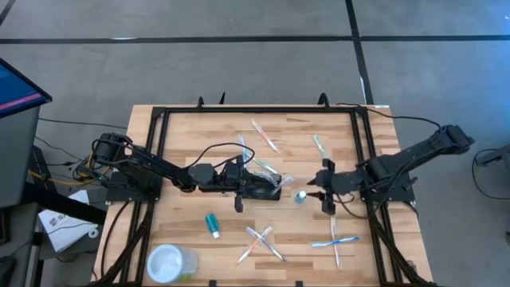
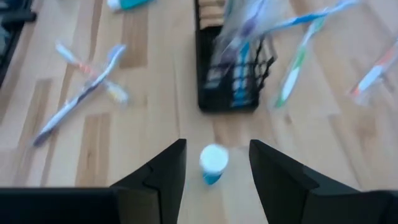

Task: Pick & Place toothbrushing station
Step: Put the right mouthwash into the wire organizer

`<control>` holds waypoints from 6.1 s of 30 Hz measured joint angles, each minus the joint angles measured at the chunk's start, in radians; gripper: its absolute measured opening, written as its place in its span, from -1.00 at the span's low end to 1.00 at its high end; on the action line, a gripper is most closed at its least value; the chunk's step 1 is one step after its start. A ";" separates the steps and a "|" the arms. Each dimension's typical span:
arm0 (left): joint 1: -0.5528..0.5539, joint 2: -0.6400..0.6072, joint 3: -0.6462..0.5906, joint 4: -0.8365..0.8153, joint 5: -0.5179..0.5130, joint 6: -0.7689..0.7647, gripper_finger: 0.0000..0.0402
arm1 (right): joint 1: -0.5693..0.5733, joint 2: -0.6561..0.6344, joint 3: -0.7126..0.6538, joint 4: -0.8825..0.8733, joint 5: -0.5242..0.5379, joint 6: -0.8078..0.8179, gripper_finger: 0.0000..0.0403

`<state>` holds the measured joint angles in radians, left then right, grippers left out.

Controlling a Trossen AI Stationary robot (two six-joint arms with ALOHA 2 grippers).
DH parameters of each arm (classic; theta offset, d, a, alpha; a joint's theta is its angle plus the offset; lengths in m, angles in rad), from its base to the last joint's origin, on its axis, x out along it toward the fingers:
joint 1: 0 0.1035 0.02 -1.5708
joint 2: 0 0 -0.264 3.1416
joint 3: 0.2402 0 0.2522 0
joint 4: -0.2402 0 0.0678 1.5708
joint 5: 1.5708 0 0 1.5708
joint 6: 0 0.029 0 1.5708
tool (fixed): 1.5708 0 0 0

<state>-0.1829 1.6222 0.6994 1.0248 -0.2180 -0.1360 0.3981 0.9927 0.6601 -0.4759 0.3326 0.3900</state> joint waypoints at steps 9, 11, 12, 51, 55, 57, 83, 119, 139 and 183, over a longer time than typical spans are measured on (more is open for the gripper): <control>-0.002 0.000 0.000 0.000 0.000 -0.002 -0.71 | 0.111 0.056 -0.047 0.027 0.213 0.111 -0.16; -0.002 0.000 0.000 0.000 0.001 -0.002 -0.71 | 0.129 0.060 -0.073 0.044 0.238 0.147 -0.14; -0.002 0.000 0.000 0.000 0.001 -0.002 -0.71 | 0.139 0.060 -0.084 0.064 0.255 0.159 -0.12; -0.001 0.000 0.000 0.000 0.000 0.000 -0.71 | 0.150 0.279 -0.181 0.374 0.349 0.213 -0.10; -0.001 0.000 0.000 0.000 0.000 0.000 -0.71 | 0.133 0.279 -0.181 0.387 0.321 0.206 -0.41; -0.001 0.000 0.000 0.000 0.001 0.000 -0.71 | 0.125 0.278 -0.180 0.389 0.297 0.202 -0.56; -0.001 0.000 0.000 -0.005 0.004 -0.001 -0.71 | 0.119 0.173 -0.021 0.428 0.161 0.029 -0.58; -0.055 -0.266 -0.178 -0.122 -0.023 -0.037 -0.90 | -0.175 0.396 0.155 0.652 -0.102 -0.205 -0.58; -0.074 -0.320 -0.238 -0.118 -0.047 -0.037 -0.92 | -0.244 0.525 0.257 0.581 -0.152 -0.217 -0.58; -0.074 -0.320 -0.238 -0.120 -0.047 -0.034 -0.92 | -0.261 0.668 0.257 0.614 -0.152 -0.195 -0.58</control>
<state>-0.2569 1.3022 0.4614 0.9047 -0.2649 -0.1696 0.1371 1.6604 0.9169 0.1382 0.1806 0.1955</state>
